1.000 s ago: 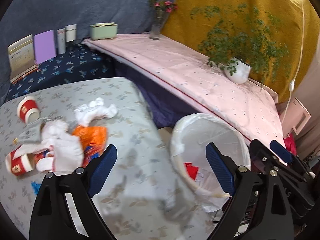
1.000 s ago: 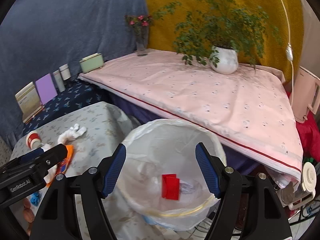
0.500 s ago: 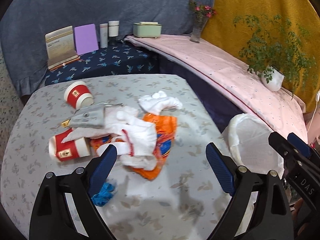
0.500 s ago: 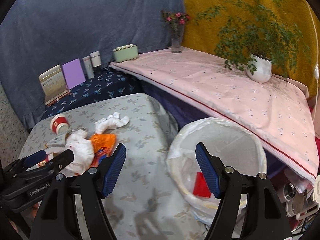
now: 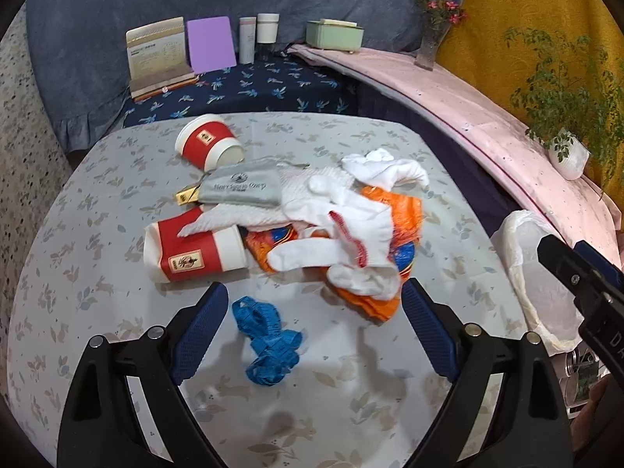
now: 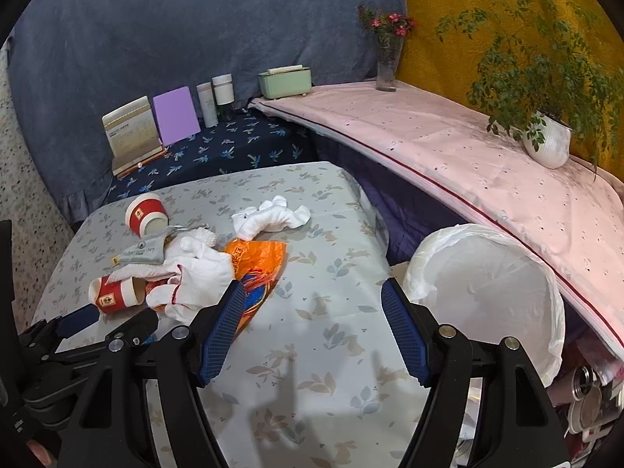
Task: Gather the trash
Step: 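Move both tools back over the table toward the blue tape measure, then grasp the blue tape measure with the left tool while the right tool grasps the white gloves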
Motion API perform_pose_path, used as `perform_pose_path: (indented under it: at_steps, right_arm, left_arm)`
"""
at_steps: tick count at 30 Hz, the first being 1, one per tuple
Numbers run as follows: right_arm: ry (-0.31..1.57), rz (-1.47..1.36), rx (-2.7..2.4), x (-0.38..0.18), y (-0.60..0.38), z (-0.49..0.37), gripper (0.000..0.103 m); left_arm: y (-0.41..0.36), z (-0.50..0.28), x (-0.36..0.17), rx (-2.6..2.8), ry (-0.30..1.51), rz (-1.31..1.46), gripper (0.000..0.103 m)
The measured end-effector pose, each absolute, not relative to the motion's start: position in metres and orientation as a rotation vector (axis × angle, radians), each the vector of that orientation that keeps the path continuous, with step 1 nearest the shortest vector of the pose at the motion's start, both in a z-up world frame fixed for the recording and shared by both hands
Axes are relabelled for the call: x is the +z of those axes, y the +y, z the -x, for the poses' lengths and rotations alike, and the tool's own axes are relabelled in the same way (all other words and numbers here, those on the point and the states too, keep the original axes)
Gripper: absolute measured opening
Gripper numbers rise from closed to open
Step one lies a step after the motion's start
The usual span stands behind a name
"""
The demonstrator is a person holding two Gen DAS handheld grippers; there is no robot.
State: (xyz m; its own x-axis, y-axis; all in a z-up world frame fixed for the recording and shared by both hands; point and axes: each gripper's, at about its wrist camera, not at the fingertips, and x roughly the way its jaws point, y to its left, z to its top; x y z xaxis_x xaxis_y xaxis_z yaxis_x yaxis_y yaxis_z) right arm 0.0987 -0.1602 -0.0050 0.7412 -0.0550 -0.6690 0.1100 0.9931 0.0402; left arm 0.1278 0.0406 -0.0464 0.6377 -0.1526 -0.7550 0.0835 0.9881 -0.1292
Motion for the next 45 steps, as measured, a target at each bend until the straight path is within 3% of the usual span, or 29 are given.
perform_pose_path:
  at_steps: [16, 24, 27, 31, 35, 45]
  right_arm:
    - [0.783, -0.042, -0.042, -0.022, -0.129, -0.121, 0.069]
    - [0.805, -0.042, -0.033, -0.03, -0.124, -0.127, 0.069]
    - [0.815, -0.045, -0.029, -0.034, -0.123, -0.129, 0.069]
    - [0.824, -0.046, -0.02, -0.038, -0.121, -0.132, 0.069]
    - [0.831, -0.043, -0.005, -0.041, -0.116, -0.137, 0.069]
    - [0.858, -0.047, 0.08, -0.054, -0.091, -0.155, 0.069]
  left_arm:
    - [0.063, -0.138, -0.086, -0.114, 0.97, 0.124, 0.083]
    - [0.061, -0.141, -0.1, -0.146, 1.011, 0.13, 0.067]
    - [0.059, -0.144, -0.105, -0.164, 1.026, 0.132, 0.055]
    - [0.059, -0.146, -0.111, -0.199, 1.059, 0.148, 0.027]
    - [0.063, -0.145, -0.106, -0.206, 1.042, 0.159, 0.021]
    - [0.087, -0.143, -0.077, -0.177, 0.977, 0.207, 0.019]
